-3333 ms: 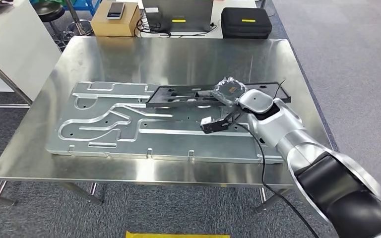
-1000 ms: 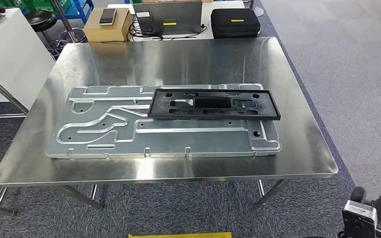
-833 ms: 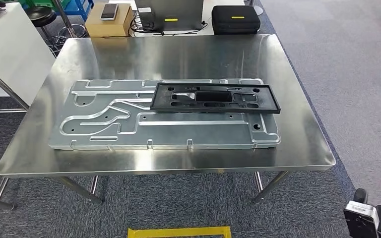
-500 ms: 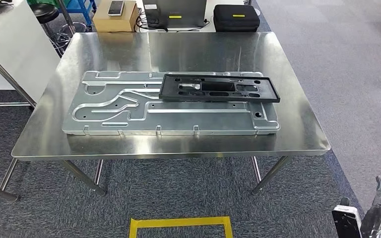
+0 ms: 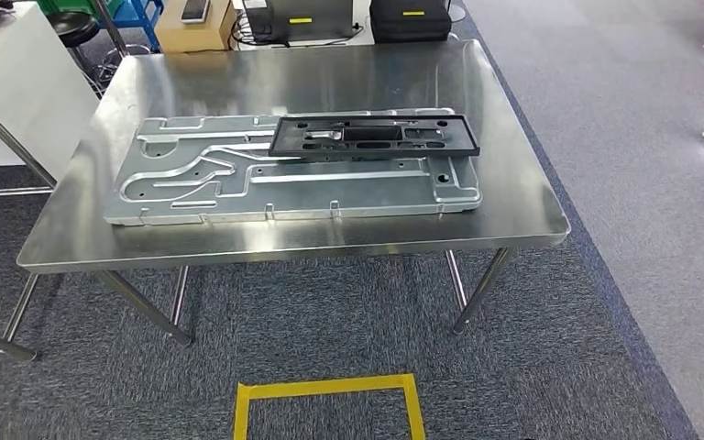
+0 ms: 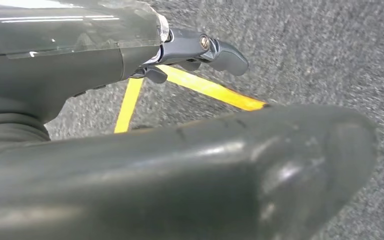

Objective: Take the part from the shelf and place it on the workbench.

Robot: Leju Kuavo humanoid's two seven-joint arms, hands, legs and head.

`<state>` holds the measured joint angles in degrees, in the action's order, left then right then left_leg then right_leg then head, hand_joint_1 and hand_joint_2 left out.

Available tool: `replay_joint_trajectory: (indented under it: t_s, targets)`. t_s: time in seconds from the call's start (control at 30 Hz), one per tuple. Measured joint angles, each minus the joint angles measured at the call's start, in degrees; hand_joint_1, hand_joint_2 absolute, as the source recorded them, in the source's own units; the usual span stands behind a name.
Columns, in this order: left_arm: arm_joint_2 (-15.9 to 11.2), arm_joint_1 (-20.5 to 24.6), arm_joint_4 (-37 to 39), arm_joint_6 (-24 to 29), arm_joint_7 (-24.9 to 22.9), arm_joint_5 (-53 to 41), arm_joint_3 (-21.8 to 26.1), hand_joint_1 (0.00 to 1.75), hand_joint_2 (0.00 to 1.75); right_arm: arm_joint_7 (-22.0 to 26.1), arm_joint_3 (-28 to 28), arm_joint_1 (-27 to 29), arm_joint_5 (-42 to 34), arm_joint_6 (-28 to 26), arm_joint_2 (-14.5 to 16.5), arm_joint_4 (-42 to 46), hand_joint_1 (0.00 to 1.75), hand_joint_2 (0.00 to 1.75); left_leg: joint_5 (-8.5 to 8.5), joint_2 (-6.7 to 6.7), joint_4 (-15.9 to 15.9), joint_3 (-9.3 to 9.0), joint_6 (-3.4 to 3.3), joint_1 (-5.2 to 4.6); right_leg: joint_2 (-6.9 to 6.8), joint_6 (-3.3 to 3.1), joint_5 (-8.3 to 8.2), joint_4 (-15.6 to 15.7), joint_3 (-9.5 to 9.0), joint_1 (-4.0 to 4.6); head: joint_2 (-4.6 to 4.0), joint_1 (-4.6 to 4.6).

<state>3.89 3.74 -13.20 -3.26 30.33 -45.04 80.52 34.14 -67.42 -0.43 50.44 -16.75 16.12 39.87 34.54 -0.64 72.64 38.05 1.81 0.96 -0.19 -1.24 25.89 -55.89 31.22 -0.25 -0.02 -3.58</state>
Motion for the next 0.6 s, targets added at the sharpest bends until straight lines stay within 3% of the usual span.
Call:
replay_joint_trajectory:
  t_s: [0.03, 0.07, 0.1, 0.13, 0.2, 0.23, 0.3, 0.33, 0.37, 0.4, 0.47, 0.5, 0.53, 0.57, 0.6]
  targets:
    - [0.0, 0.03, 0.0, -0.01, -0.02, -0.1, 0.0, 0.0, 0.0, -1.24, -0.48, -0.22, 0.04, 0.39, -0.08, -1.35, 0.0, 0.0, -0.9, 0.0, 0.86, -0.84, 0.18, 0.16, 0.02, 0.13, -0.64, -0.23, 1.04, -0.02, 0.0, 0.0]
    - [0.0, 0.05, 0.0, -0.02, -0.04, -0.25, -0.01, 0.0, 0.0, -2.99, -0.94, -0.4, 0.2, 0.8, -0.27, -2.72, 0.0, 0.0, -2.63, 0.01, -0.3, -2.58, 0.28, 0.33, 0.04, 0.3, -1.22, -0.5, 2.06, -0.06, 0.0, 0.0]
    - [0.01, 0.06, 0.0, -0.04, -0.05, -0.45, -0.04, 0.0, 0.0, -4.98, -1.38, -0.56, 0.46, 1.15, -0.56, -4.15, 0.0, 0.0, -4.23, 0.04, -3.24, -5.22, 0.32, 0.48, 0.07, 0.53, -1.76, -0.82, 3.0, -0.1, 0.0, 0.0]
    - [0.02, 0.08, 0.0, -0.08, -0.05, -0.69, -0.09, 0.0, 0.0, -6.84, -1.68, -0.64, 0.81, 1.34, -0.94, -5.51, 0.0, 0.0, -4.74, 0.13, -7.57, -8.59, 0.28, 0.52, 0.1, 0.8, -2.23, -1.14, 3.8, -0.08, 0.0, -0.01]
    - [0.06, -0.01, 0.0, -0.16, 0.15, -1.15, -0.26, 0.0, 0.0, -10.75, -2.06, -0.62, 2.01, 2.07, -1.78, -8.53, 0.0, 0.0, -3.75, 0.38, -15.23, -13.61, -0.25, 0.33, 0.08, 1.47, -3.22, -1.49, 4.66, -0.02, 0.0, 0.01]
    - [0.1, -0.15, 0.0, -0.19, 0.3, -1.4, -0.33, 0.0, 0.0, -12.89, -2.14, -0.59, 2.89, 2.72, -2.2, -10.06, 0.0, 0.0, -3.15, 0.47, -17.17, -14.61, -0.63, 0.1, 0.07, 1.83, -3.8, -1.44, 4.83, -0.05, 0.0, 0.01]
    - [0.19, -0.54, 0.0, -0.24, 0.62, -1.91, -0.4, 0.0, 0.0, -17.78, -2.02, -0.44, 5.5, 4.66, -2.99, -13.22, 0.0, 0.0, -3.87, 0.24, -17.65, -13.91, -1.57, -0.05, 0.13, 2.53, -4.7, -1.28, 5.1, -0.22, 0.0, 0.02]
    - [0.24, -0.65, 0.0, -0.3, 0.75, -2.15, -0.44, 0.0, 0.0, -20.03, -1.83, -0.36, 6.71, 5.73, -3.23, -14.48, 0.0, 0.0, -4.46, 0.06, -17.75, -13.34, -2.11, -0.05, 0.18, 2.8, -3.93, -1.78, 5.48, -0.31, 0.0, 0.02]
    - [0.27, -0.73, 0.0, -0.42, 0.87, -2.36, -0.49, 0.0, 0.0, -22.04, -1.61, -0.28, 7.76, 6.77, -3.39, -15.65, 0.0, 0.0, -5.2, -0.12, -17.85, -12.62, -2.66, 0.01, 0.22, 2.98, -1.91, -3.28, 6.07, -0.37, 0.0, 0.02]
    - [0.31, -0.78, 0.0, -0.58, 0.97, -2.58, -0.54, 0.0, 0.0, -23.57, -1.38, -0.22, 8.48, 7.6, -3.45, -16.6, 0.0, 0.0, -5.95, -0.28, -17.86, -11.74, -3.09, 0.01, 0.24, 3.08, 1.17, -6.04, 6.9, -0.47, 0.0, 0.02]
    - [0.31, -0.88, 0.0, -0.88, 1.06, -2.84, -0.59, 0.0, 0.0, -25.2, -0.97, -0.21, 9.19, 8.63, -3.42, -17.92, 0.0, 0.0, -7.32, -0.37, -17.58, -9.76, -3.51, -0.28, 0.23, 3.2, 7.02, -13.59, 8.44, -0.47, 0.0, 0.02]
    - [0.31, -0.93, 0.0, -0.96, 1.07, -2.93, -0.59, 0.0, 0.0, -25.62, -0.8, -0.22, 9.38, 8.99, -3.38, -18.43, 0.0, 0.0, -7.94, -0.45, -17.36, -8.76, -3.53, -0.42, 0.23, 3.24, 8.1, -16.73, 8.66, -0.47, 0.0, 0.02]
    - [0.31, -0.96, 0.0, -1.02, 1.08, -2.99, -0.6, 0.0, 0.0, -25.93, -0.69, -0.24, 9.5, 9.35, -3.33, -18.81, 0.0, 0.0, -8.53, -0.52, -17.05, -7.73, -3.51, -0.54, 0.23, 3.23, 7.63, -18.28, 8.1, -0.47, 0.0, 0.02]
    - [0.31, -0.99, 0.0, -1.08, 1.08, -3.04, -0.61, 0.0, 0.0, -26.26, -0.59, -0.27, 9.64, 9.77, -3.3, -19.18, 0.0, 0.0, -9.06, -0.57, -16.63, -6.66, -3.43, -0.63, 0.23, 3.13, 6.1, -17.84, 6.55, -0.45, 0.0, 0.02]
    - [0.32, -1.01, 0.0, -1.11, 1.08, -3.14, -0.62, 0.0, 0.0, -26.52, -0.49, -0.32, 9.78, 10.19, -3.29, -19.48, 0.0, 0.0, -9.53, -0.58, -16.14, -5.59, -3.32, -0.69, 0.22, 2.92, 4.42, -15.4, 3.99, -0.42, 0.0, 0.02]
